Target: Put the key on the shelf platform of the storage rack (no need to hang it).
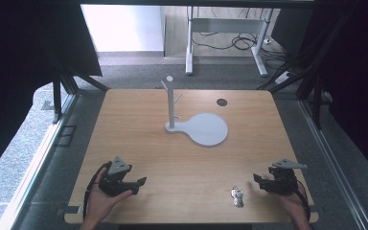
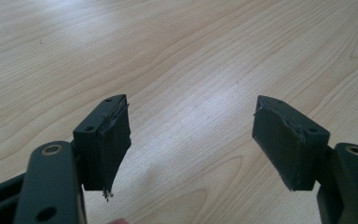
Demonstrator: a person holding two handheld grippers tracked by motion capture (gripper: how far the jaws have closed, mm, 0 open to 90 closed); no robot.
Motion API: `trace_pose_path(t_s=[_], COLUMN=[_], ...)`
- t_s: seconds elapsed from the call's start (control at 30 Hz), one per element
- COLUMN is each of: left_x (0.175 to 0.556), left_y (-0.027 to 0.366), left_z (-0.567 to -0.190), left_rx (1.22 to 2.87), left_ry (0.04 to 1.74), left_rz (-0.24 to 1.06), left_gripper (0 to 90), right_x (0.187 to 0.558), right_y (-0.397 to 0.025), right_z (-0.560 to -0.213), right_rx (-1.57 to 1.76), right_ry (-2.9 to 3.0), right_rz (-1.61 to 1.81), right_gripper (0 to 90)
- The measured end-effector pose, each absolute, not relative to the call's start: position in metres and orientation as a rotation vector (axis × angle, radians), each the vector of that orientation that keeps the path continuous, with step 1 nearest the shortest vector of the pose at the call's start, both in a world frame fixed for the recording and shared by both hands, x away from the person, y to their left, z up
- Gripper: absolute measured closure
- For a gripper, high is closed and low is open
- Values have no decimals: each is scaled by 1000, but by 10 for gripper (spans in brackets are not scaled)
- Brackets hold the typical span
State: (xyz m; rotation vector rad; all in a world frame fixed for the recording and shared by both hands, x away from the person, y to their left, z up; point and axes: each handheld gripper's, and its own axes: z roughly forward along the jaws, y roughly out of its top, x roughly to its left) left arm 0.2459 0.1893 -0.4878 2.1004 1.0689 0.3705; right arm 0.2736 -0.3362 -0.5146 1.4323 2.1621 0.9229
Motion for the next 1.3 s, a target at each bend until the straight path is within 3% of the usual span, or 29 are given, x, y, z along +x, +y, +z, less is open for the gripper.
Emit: trace_pose_path(t_s=[1.03,1.3], left_x=[245,243], left_y=[191,198], left_z=[-485,-479], left_rx=[2103,2074], left_ry=[1067,1079], left_rz=[364,378], left_gripper=[274,274], right_x=[276,278], right_y=[-328,-323], right_z=[-522,-514], right_rx=[1409,1357], right_ry=[2217,2222], right_rz=[929,941], right_gripper=[289,340])
